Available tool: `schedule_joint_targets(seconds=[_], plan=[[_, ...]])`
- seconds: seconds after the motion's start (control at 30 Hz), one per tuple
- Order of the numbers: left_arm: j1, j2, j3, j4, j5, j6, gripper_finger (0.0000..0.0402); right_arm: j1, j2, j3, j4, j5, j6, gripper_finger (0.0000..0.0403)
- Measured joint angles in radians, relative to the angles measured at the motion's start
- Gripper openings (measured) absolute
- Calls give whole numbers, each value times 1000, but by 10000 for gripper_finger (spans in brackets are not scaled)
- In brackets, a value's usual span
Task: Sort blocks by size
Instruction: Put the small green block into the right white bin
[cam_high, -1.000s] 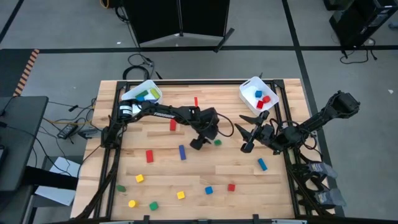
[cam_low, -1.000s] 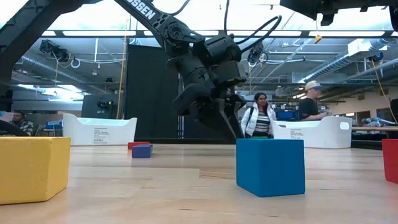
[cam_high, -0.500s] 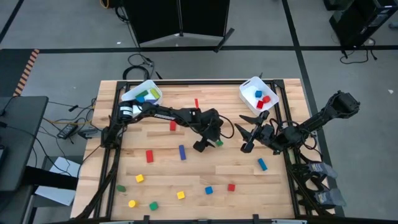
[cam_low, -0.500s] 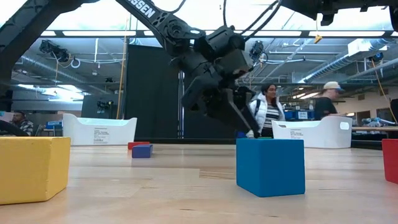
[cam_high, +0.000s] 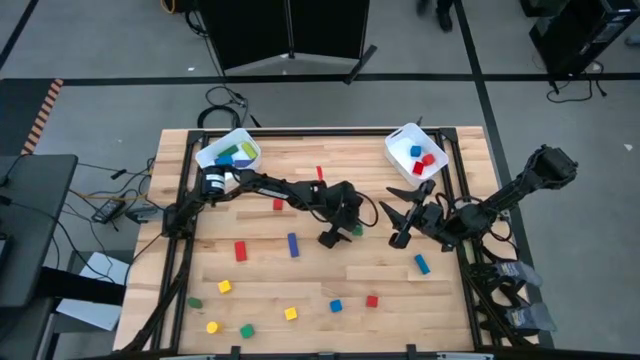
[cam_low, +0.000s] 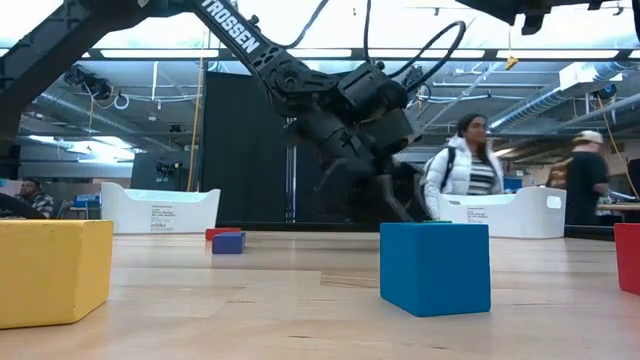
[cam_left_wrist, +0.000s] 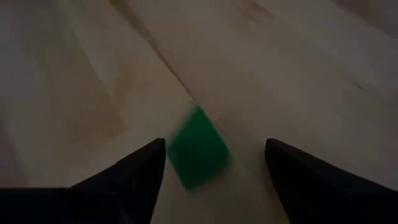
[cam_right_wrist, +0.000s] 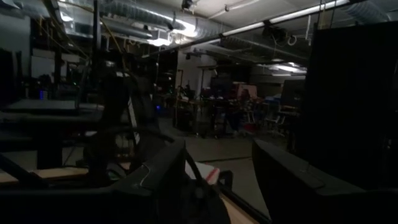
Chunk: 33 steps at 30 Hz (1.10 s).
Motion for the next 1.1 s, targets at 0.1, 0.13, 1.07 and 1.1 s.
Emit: schedule_joint_targets(seconds=[0.1,0.13,1.07,1.1], plan=[[0,6,-3,20,-2,-17,284,6,0,0,2,5,-3,197],[0,14,-2,43,-4,-19,284,6,0,0,1,5,-3,197],[-15,54,0,68,15,-74,168,6,-1,0,3,29,-10,197],[-15,54,0,64,14,-74,161,6,-1,-1,3,29,-11,197]])
